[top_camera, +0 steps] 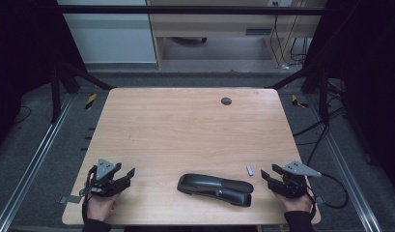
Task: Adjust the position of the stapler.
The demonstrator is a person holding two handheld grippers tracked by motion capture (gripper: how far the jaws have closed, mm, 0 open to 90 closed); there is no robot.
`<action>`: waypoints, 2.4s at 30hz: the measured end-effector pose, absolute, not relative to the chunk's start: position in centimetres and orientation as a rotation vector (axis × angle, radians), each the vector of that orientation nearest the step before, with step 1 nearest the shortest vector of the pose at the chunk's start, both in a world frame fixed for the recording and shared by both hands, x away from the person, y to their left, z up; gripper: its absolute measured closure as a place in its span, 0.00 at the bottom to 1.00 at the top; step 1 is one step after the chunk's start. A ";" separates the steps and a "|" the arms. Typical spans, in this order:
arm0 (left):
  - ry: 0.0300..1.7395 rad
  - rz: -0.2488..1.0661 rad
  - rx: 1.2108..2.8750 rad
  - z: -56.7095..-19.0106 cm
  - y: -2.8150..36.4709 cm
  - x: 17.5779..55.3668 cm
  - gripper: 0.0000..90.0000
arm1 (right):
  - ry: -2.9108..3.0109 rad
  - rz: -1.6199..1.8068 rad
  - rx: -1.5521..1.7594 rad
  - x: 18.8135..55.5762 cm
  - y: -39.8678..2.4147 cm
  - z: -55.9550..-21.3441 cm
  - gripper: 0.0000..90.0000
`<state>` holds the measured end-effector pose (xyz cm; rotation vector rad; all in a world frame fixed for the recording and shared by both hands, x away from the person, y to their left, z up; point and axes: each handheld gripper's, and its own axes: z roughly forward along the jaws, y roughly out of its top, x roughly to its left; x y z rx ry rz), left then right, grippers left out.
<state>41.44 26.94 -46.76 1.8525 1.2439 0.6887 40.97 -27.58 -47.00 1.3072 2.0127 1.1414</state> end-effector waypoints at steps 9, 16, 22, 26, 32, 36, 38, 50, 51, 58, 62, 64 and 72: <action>1.223 0.701 1.870 -46.3 26.5 40.4 0.60 | 2.130 1.182 1.250 40.2 -26.0 -46.8 0.71; 1.206 0.670 1.901 -46.3 26.2 40.3 0.67 | 2.209 1.215 1.221 39.1 -25.0 -47.0 0.82; 1.198 0.674 1.909 -46.3 26.1 40.2 0.68 | 2.278 1.245 1.158 37.9 -24.3 -47.2 0.94; 1.200 0.671 1.912 -46.3 26.1 40.2 0.68 | 2.334 1.238 1.139 37.4 -23.9 -47.6 1.00; 1.197 0.675 1.923 -46.3 26.0 40.3 0.67 | 2.362 1.249 1.068 36.7 -23.6 -48.2 1.00; 1.198 0.678 1.922 -46.3 26.0 40.2 0.67 | 2.407 1.257 1.087 36.6 -23.2 -48.6 1.00; 1.200 0.679 1.923 -46.3 26.0 40.2 0.67 | 2.425 1.258 1.085 36.5 -23.0 -48.8 1.00; 1.201 0.680 1.928 -46.4 26.0 40.3 0.66 | 2.542 1.218 1.070 36.5 -22.0 -49.5 1.00; 1.203 0.681 1.929 -46.4 26.0 40.3 0.66 | 2.551 1.207 1.070 36.4 -22.0 -49.5 1.00; 1.200 0.680 1.936 -46.5 25.9 40.3 0.65 | 2.561 1.169 1.055 36.5 -21.9 -49.6 1.00; 1.199 0.680 1.936 -46.5 25.9 40.3 0.65 | 2.544 1.151 1.066 36.6 -22.1 -49.6 1.00; 1.199 0.681 1.939 -46.5 25.9 40.3 0.65 | 2.528 1.153 1.080 36.7 -22.2 -49.6 1.00; 1.198 0.681 1.940 -46.6 25.8 40.4 0.64 | 2.496 1.153 1.104 37.4 -22.6 -49.5 1.00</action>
